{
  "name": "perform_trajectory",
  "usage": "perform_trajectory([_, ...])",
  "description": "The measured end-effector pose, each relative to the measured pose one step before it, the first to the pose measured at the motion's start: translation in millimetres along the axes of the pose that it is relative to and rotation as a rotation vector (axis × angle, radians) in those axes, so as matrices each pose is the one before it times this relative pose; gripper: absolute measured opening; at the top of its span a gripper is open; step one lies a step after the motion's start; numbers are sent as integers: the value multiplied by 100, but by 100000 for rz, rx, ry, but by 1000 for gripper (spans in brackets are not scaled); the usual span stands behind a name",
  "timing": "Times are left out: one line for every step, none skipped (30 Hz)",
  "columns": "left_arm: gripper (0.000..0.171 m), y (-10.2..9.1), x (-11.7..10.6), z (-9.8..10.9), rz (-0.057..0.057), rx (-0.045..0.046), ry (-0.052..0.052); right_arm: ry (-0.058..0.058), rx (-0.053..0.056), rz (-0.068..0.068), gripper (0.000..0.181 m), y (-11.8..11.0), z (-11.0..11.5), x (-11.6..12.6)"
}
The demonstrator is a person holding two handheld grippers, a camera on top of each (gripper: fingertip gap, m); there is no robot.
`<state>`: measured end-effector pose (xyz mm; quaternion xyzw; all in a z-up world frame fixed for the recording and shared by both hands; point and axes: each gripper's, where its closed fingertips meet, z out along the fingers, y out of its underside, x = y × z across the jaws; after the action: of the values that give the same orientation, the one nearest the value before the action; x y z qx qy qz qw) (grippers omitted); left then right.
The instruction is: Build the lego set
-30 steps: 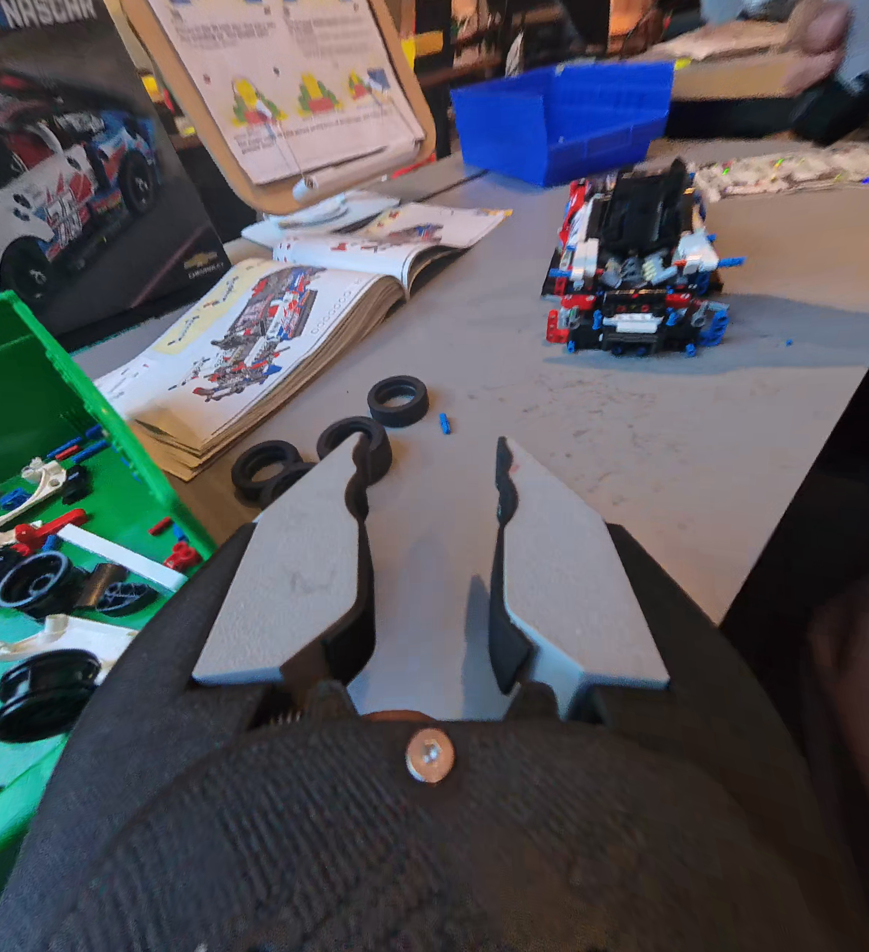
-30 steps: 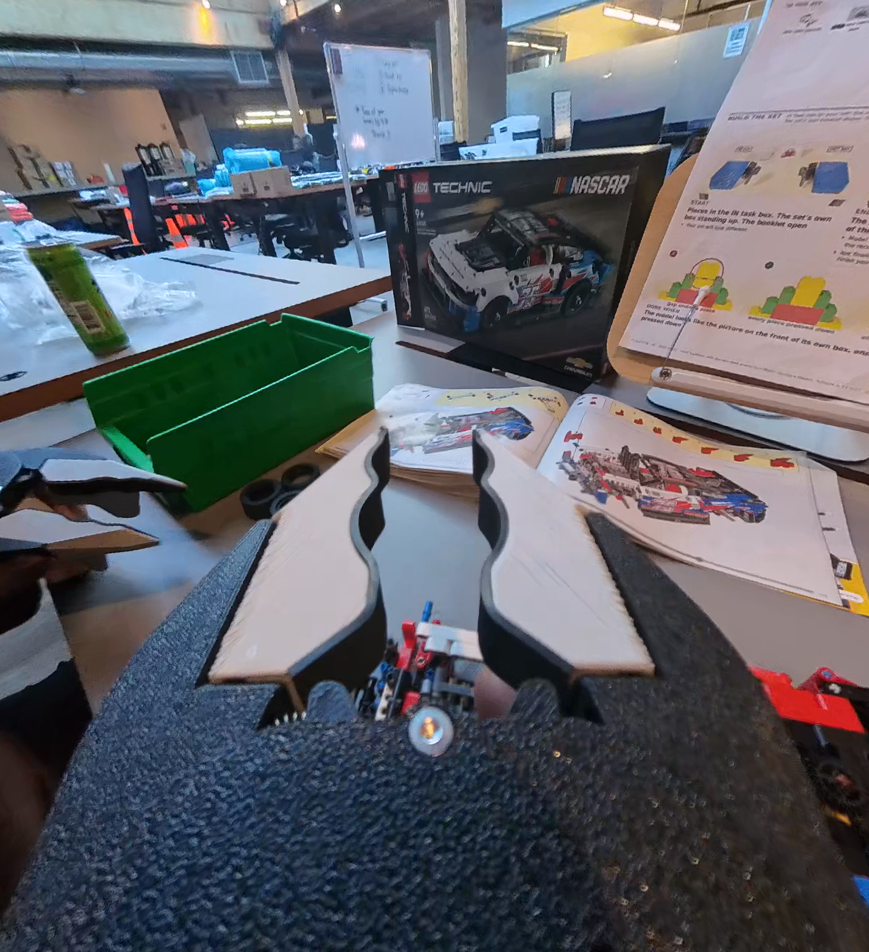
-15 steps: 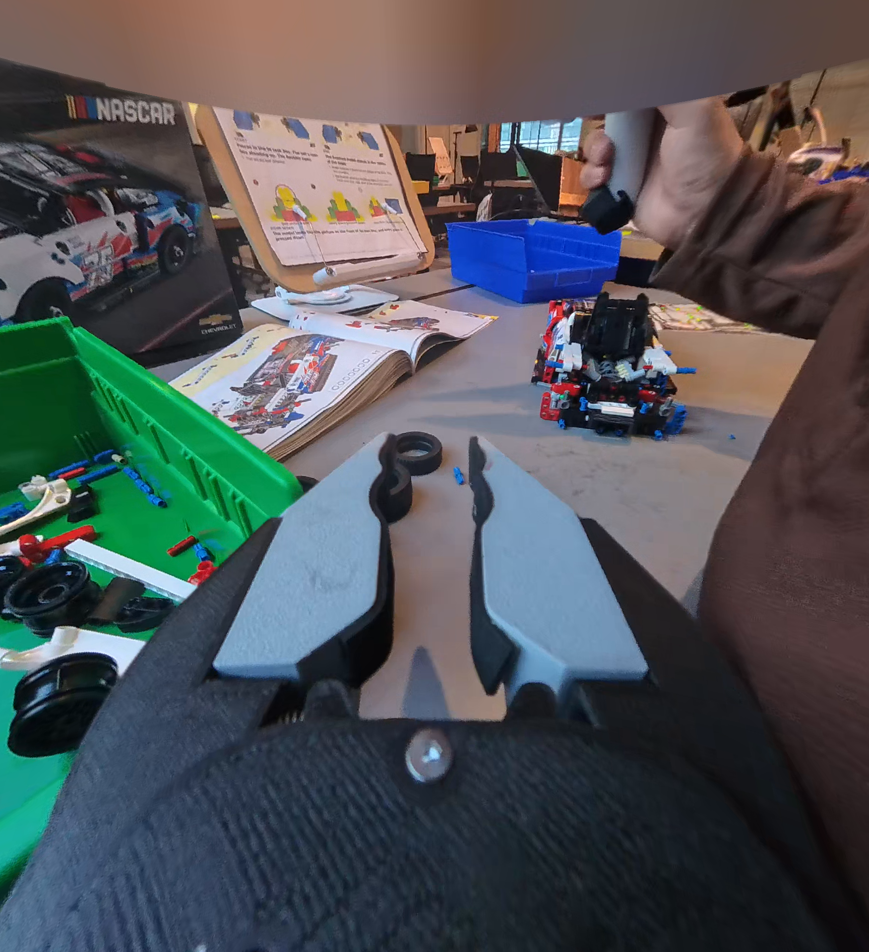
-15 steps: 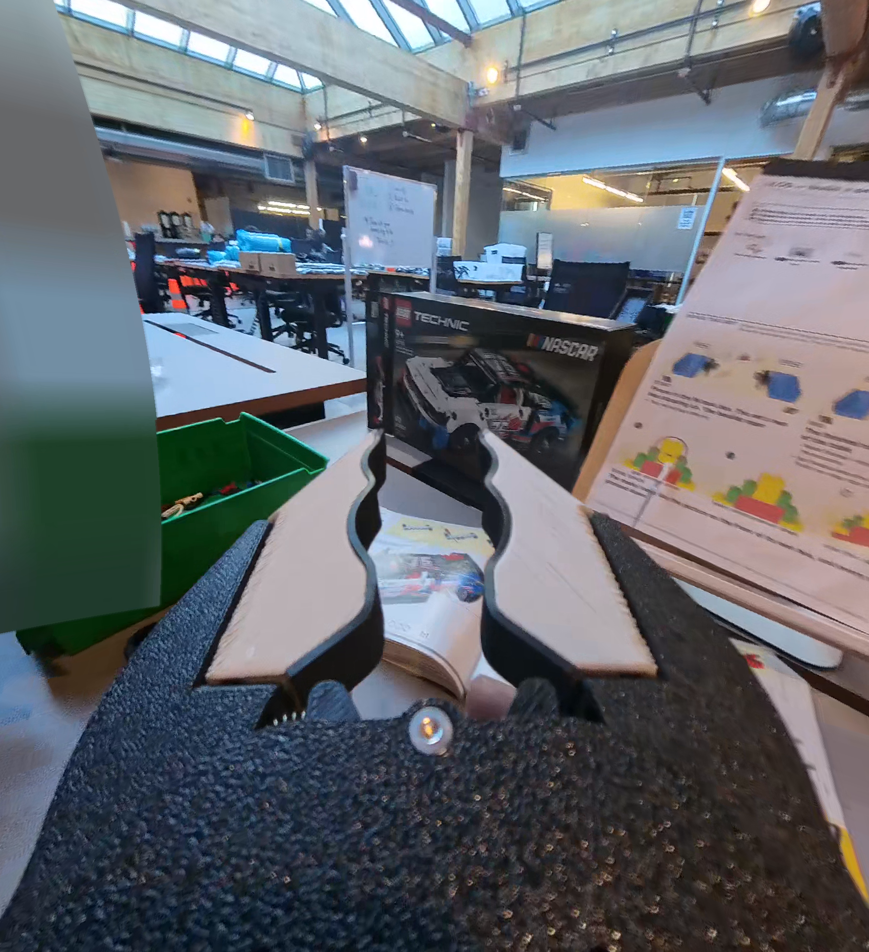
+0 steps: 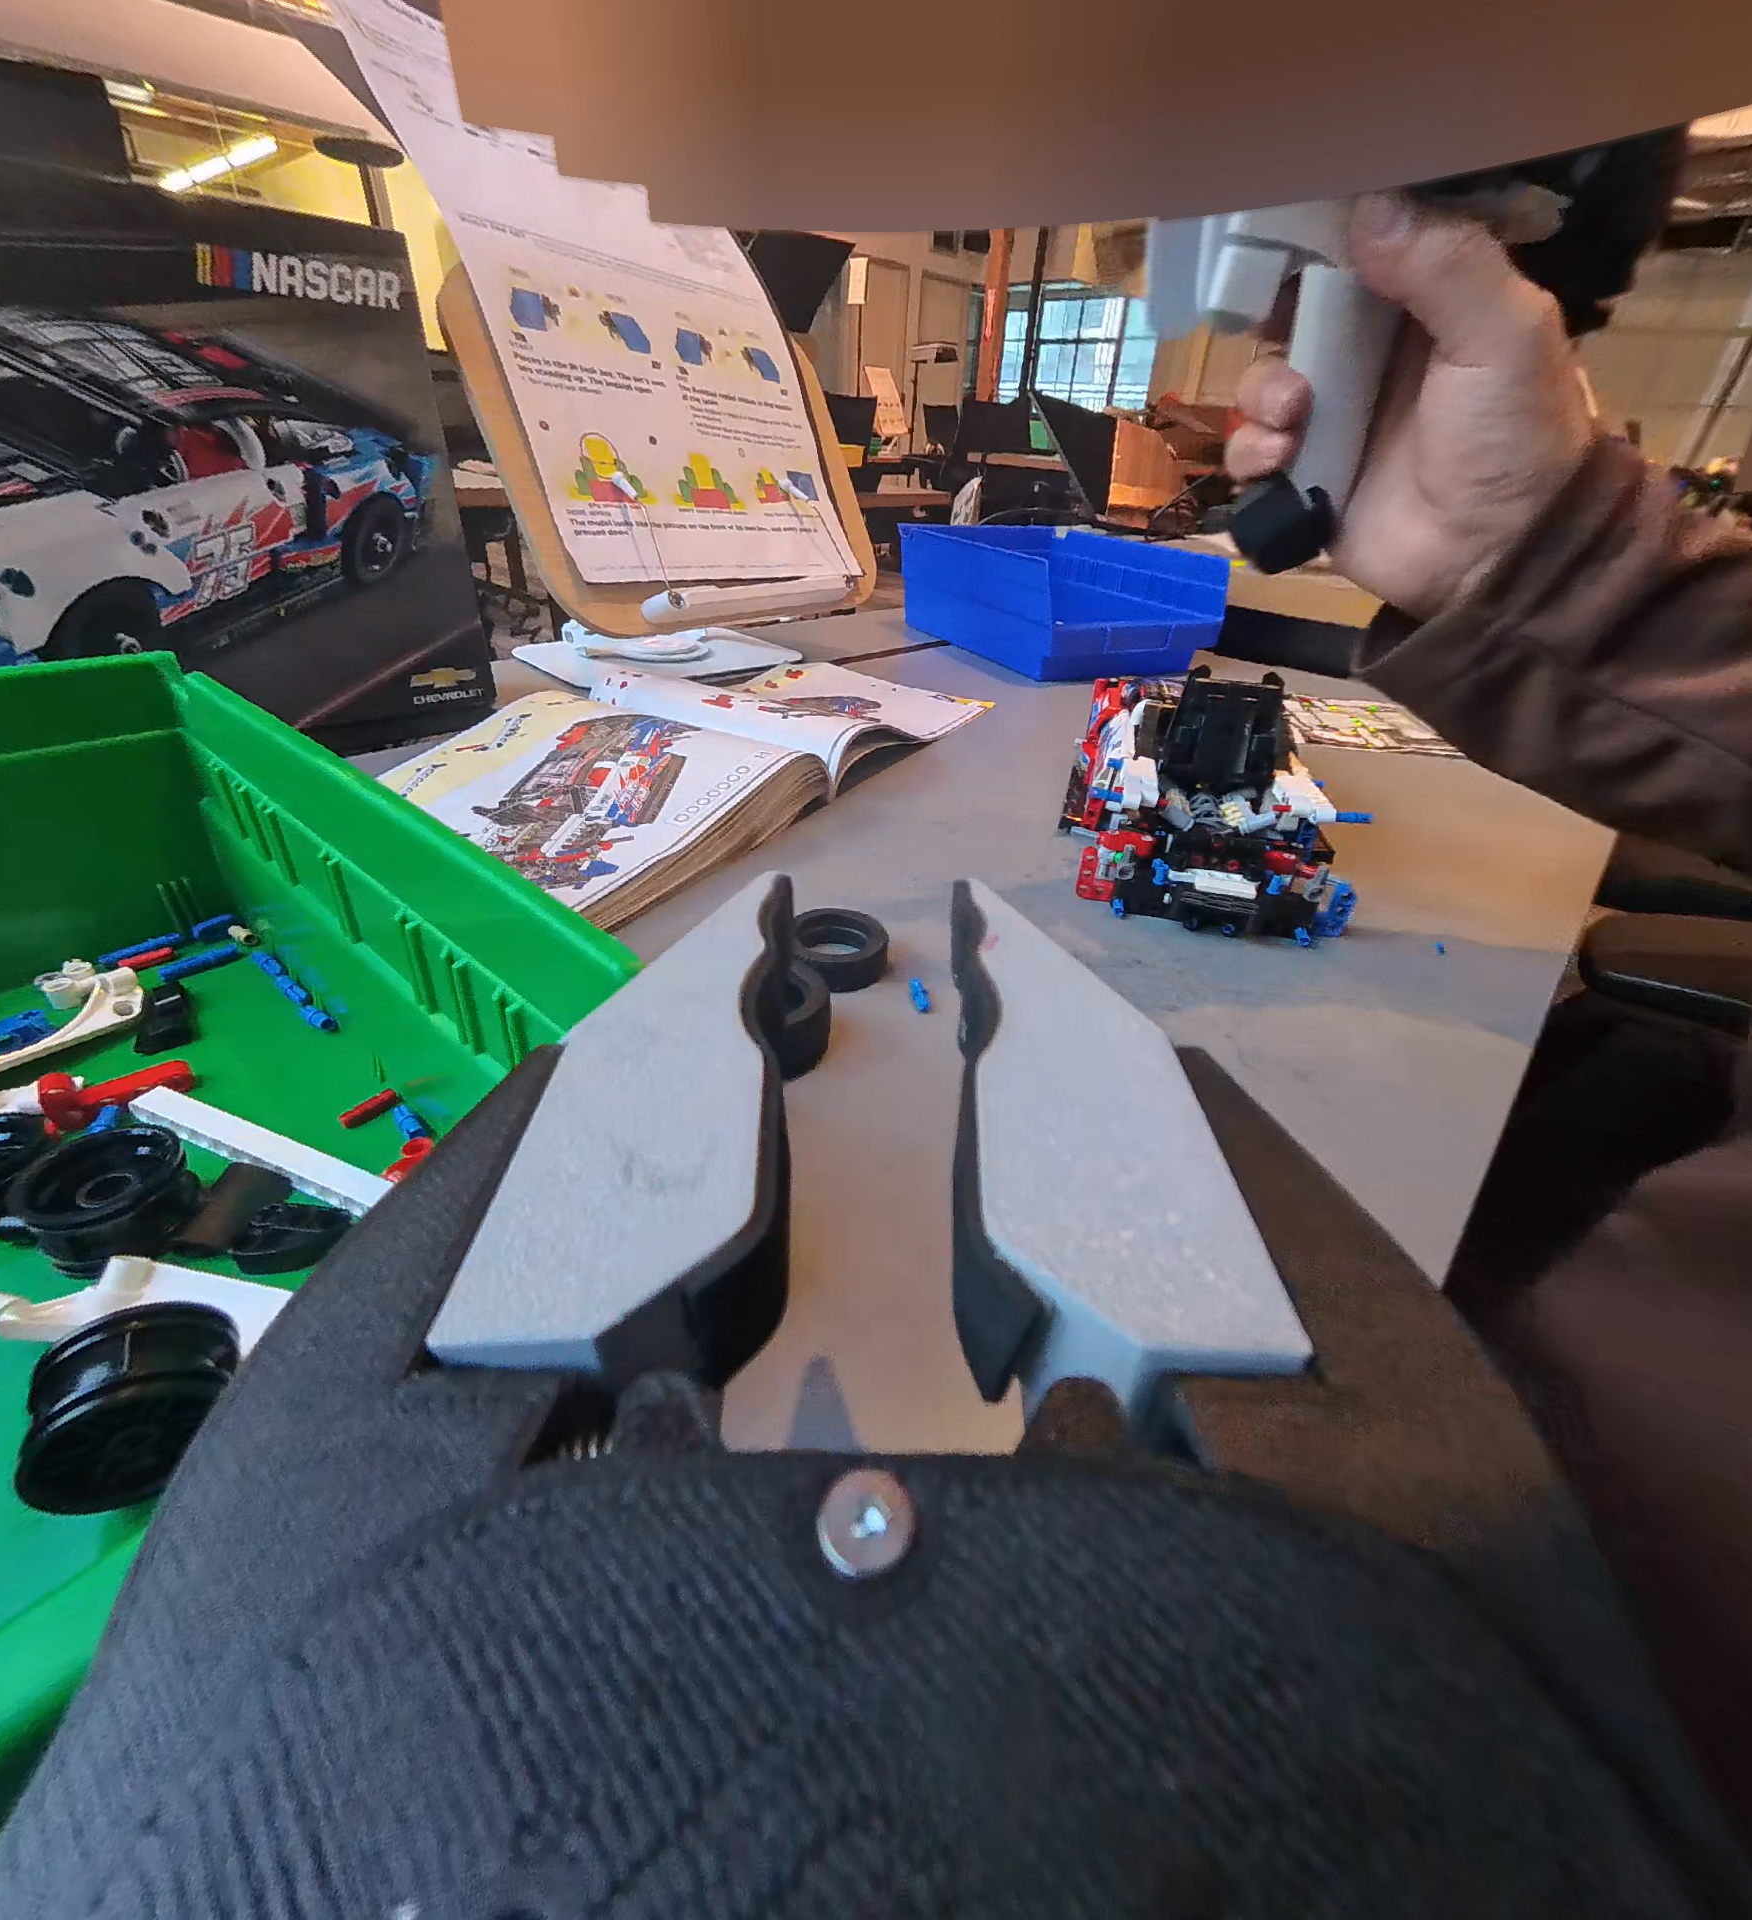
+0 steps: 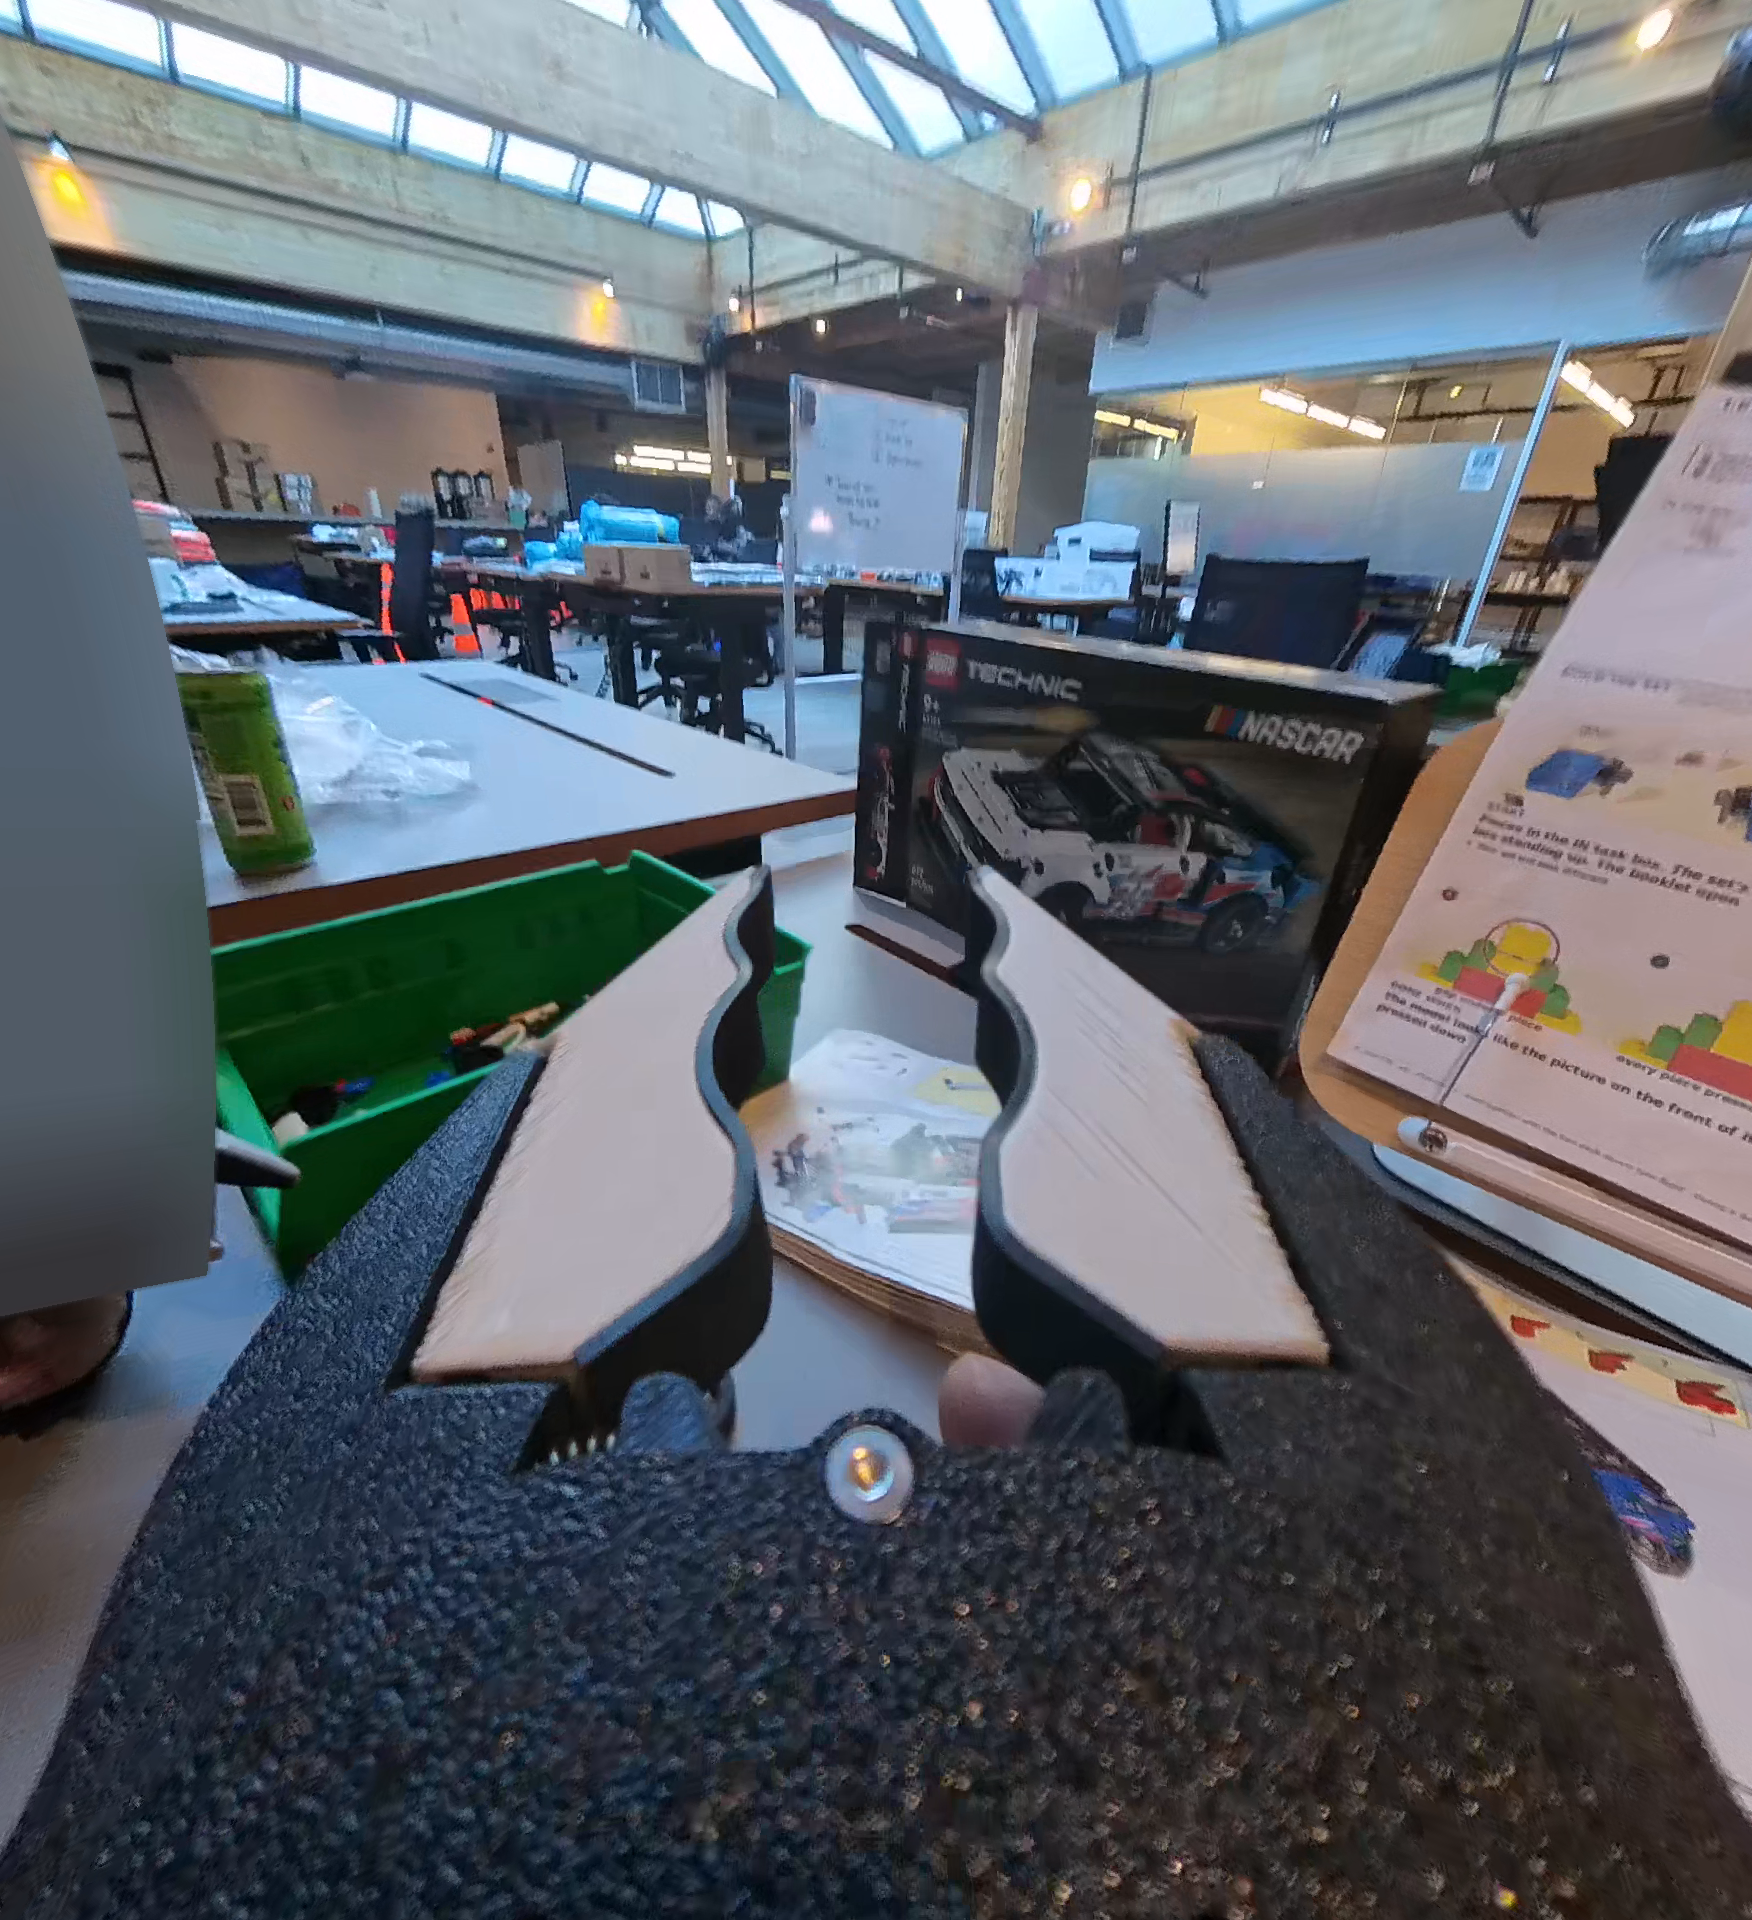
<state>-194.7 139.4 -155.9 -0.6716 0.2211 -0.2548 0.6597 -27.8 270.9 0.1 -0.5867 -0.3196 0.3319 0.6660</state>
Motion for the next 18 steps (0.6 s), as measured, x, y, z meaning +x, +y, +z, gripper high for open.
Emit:
perform_trajectory([27,-47,-42,-47,-55,335,-277,-422,1754,-418,35,-449,-287,-788])
perform_trajectory([27,-19,-6,-22,167,151,-238,-1418,761,-249,35,-232,-215,-946])
perform_trajectory([28,7,23,-4,417,-18,-287,-1941,-329,-210,35,-16,-163,-1003])
perform_trajectory([28,11,46,8,649,-111,-174,-1707,-1036,-544,36,150,-138,-937])
perform_trajectory([28,22,55,4,786,-123,-236,-1000,-1045,-791,36,194,-172,-798])
perform_trajectory([27,4,51,3,946,-62,-493,-761,-706,-825,36,137,-217,-717])
perform_trajectory([27,24,23,24,1031,-151,-672,-836,-623,-705,36,133,-246,-668])
perform_trajectory([26,34,46,26,1015,-302,-527,-801,-685,-676,35,135,-252,-580])
perform_trajectory([26,38,39,37,919,-274,-483,-169,-656,-806,35,121,-285,-414])
perform_trajectory([26,27,17,22,796,-207,-537,524,-441,-1037,35,91,-298,-251])
perform_trajectory([26,12,1,22,581,-177,-502,711,-309,-853,34,79,-290,-157])
perform_trajectory([26,14,-12,10,305,-116,-461,481,-161,-469,33,37,-286,-126])
perform_trajectory([26,9,-51,-9,6,-68,-562,287,-144,-26,32,30,-237,-82])
perform_trajectory([26,19,-82,-12,-379,-202,-675,265,-116,248,32,16,-223,-27])
perform_trajectory([25,76,-116,-15,-958,-675,-785,340,-125,239,32,6,-192,38])
perform_trajectory([24,174,-194,-35,-1963,-1824,-1018,488,-169,76,32,15,-185,88])
perform_trajectory([23,164,-217,-32,-2603,-2994,-387,539,-198,-76,32,-7,-160,130])
perform_trajectory([23,-108,-371,-80,-2614,-3434,5,569,-295,-46,32,1,-151,159])
